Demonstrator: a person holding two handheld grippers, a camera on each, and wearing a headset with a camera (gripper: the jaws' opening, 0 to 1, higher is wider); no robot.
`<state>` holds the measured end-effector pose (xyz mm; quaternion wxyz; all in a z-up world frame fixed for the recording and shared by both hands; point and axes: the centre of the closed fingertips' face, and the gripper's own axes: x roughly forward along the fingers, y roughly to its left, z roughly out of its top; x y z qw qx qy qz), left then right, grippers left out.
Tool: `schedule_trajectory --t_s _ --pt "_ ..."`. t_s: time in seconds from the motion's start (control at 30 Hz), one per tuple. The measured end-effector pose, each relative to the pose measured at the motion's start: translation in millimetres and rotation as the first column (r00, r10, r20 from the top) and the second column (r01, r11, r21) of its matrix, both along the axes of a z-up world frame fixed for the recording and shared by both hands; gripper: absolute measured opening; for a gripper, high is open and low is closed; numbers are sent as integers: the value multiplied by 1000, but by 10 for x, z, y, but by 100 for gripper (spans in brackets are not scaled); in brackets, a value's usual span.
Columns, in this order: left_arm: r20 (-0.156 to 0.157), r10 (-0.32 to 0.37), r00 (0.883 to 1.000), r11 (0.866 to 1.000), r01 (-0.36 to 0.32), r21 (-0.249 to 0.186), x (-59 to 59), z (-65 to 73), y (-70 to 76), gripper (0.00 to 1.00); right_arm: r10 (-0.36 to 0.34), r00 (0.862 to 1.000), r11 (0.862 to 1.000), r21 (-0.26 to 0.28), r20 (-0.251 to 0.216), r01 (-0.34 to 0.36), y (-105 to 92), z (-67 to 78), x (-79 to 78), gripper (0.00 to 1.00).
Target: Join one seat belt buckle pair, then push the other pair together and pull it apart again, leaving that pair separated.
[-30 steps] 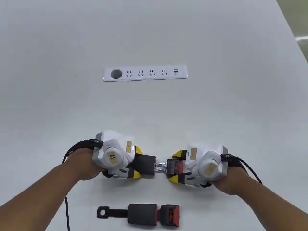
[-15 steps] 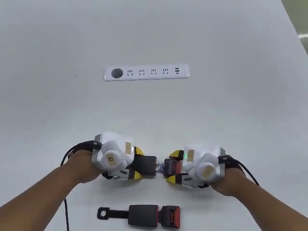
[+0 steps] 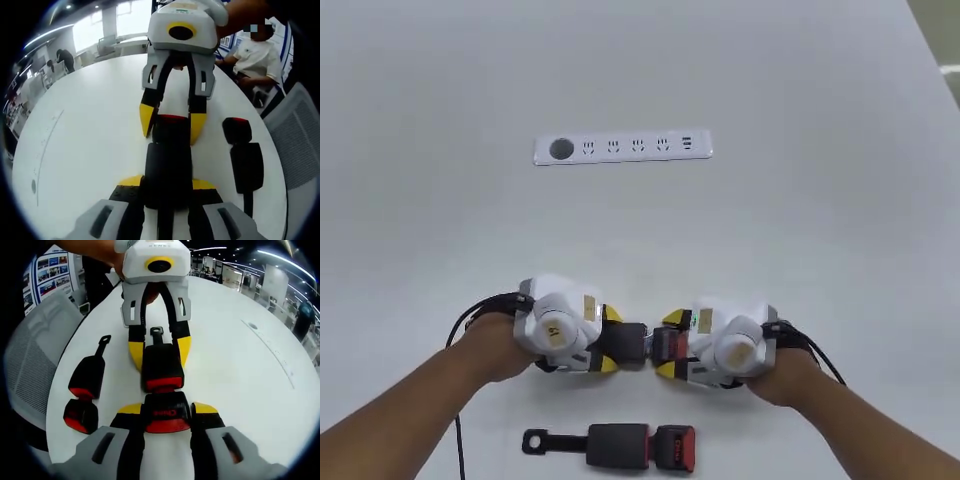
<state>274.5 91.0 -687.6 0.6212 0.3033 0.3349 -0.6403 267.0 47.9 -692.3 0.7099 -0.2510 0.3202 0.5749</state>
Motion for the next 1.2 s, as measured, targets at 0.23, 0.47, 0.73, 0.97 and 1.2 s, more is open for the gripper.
schedule_trajectory --t_s 0.23,0.47,0.73,0.97,1.2 --pt "1 -1 1000 1000 1 12 -3 -14 -3 33 2 1000 1000 -15 -2 -2 18 1 8 32" --pt "3 6 1000 1000 -6 17 -6 -26 -4 33 6 1000 1000 -22 0 -6 29 11 5 32" --pt "5 7 1000 1000 -7 26 -18 -25 -9 33 16 1000 1000 -25 3 -16 40 9 11 33" --pt "6 9 1000 1000 -10 27 -24 -27 -9 34 18 1000 1000 -22 3 -17 41 1 15 33" --pt "5 12 1000 1000 -12 27 -21 -48 1 34 21 1000 1000 -22 6 -21 39 -18 15 33"
